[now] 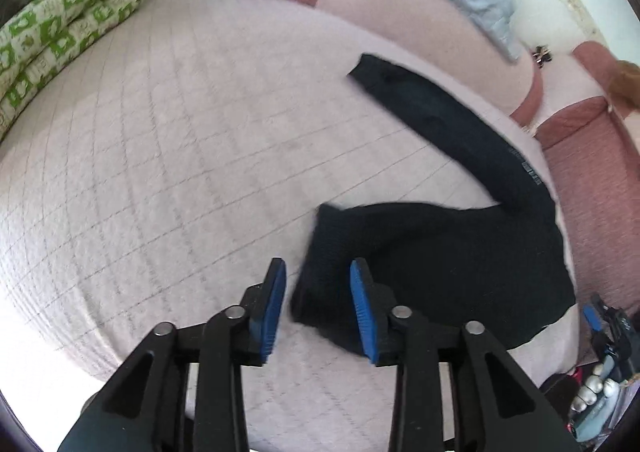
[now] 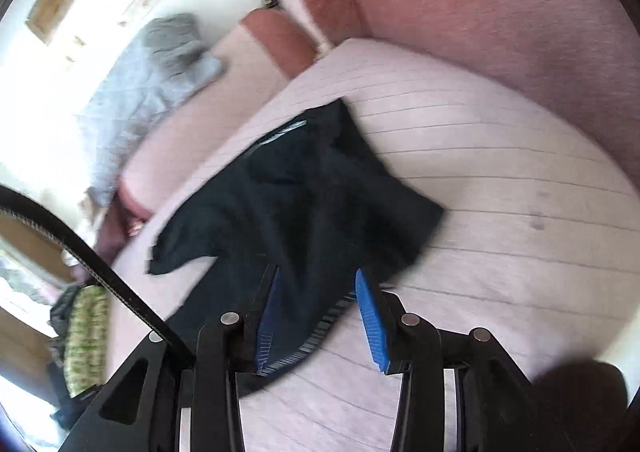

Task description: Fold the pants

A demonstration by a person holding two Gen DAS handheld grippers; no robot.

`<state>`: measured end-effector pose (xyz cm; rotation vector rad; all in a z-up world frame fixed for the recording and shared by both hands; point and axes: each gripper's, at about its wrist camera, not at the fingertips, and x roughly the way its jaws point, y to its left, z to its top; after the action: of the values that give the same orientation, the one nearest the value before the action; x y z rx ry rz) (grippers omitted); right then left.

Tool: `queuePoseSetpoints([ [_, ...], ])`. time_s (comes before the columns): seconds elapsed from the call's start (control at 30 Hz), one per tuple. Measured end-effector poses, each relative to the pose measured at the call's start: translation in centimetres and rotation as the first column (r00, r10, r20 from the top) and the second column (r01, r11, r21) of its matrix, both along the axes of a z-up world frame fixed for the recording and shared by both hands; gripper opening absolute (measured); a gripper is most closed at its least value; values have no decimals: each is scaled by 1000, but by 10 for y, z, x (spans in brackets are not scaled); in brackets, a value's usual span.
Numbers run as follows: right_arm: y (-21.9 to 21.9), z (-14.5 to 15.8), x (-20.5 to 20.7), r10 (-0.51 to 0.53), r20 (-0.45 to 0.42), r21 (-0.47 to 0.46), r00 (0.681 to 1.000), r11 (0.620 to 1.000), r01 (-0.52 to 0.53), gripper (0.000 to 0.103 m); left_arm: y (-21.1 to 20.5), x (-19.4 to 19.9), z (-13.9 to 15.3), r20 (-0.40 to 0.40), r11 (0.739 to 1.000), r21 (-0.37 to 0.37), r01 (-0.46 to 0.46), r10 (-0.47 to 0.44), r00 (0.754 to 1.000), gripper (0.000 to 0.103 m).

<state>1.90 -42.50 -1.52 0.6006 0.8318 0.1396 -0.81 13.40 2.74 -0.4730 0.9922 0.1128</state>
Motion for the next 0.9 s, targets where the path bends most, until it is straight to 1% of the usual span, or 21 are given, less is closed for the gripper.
queuePoseSetpoints([
  [0.07,6,-9,15,56,-2,54,998,997,-56,43,-9,5,5,13,1000,4,17,-17,1000,41],
  [0.1,9,-20,26,87,-27,78,996,993,-84,43,-15,10,6,12,1000,6,28,-29,1000,42],
  [0.13,9,-31,34,90,-60,83,994,993,-85,43,-19,13,7,10,999,7,42,-42,999,42],
  [0.17,3,-42,40,57,-105,63,993,997,-51,36,-23,18,9,7,998,11,56,-56,998,42],
  [0.2,-5,-55,45,-5,-156,26,988,1000,9,26,-26,22,11,6,998,15,65,-65,998,43],
  [0.23,-9,-59,46,-31,-174,20,984,999,35,1,-28,25,14,5,997,20,68,-68,998,45],
  [0.27,-16,-62,43,-49,-185,49,982,997,59,0,-25,29,17,8,997,26,72,-72,997,50],
  [0.3,-22,-61,39,-47,-180,69,983,996,60,0,-25,33,19,8,997,31,69,-69,998,55],
  [0.33,-22,-55,37,-44,-171,48,984,997,53,0,-35,33,21,-1,998,39,54,-54,999,57],
  [0.37,-19,-45,35,-33,-149,-1,988,999,34,2,-33,40,23,-5,998,44,51,-51,999,57],
  [0.4,-15,-37,36,-21,-130,-35,991,999,16,7,-31,49,24,-14,998,51,47,-46,999,57],
  [0.43,-11,-28,38,-3,-109,-76,994,997,-6,21,-30,54,24,-17,997,55,44,-44,999,57],
  [0.47,-7,-21,42,10,-97,-97,995,995,-20,40,-27,65,24,-21,997,65,46,-44,999,57],
  [0.5,-3,-14,52,35,-81,-113,996,993,-44,47,-26,77,24,-21,996,77,51,-49,999,57],
  [0.53,1,-7,62,67,-67,-127,995,989,-75,51,-27,86,25,-24,995,86,55,-53,998,58],
  [0.6,10,2,82,115,-61,-156,992,980,-123,51,-29,111,23,-31,993,102,61,-59,998,61],
  [0.67,23,9,114,174,-61,-178,983,967,-182,51,-28,141,17,-42,994,86,68,-65,997,62],
  [0.73,33,10,146,226,-67,-193,972,953,-234,52,-25,171,10,-53,995,68,73,-69,996,63],
  [0.77,42,8,161,245,-71,-204,967,945,-255,52,-22,193,5,-58,996,58,71,-67,996,63],
  [0.83,50,6,189,274,-82,-220,958,933,-285,53,-18,221,-4,-68,996,44,72,-68,995,63],
  [0.9,59,2,226,300,-100,-235,949,919,-316,54,-15,253,-14,-80,997,49,67,-63,995,63],
])
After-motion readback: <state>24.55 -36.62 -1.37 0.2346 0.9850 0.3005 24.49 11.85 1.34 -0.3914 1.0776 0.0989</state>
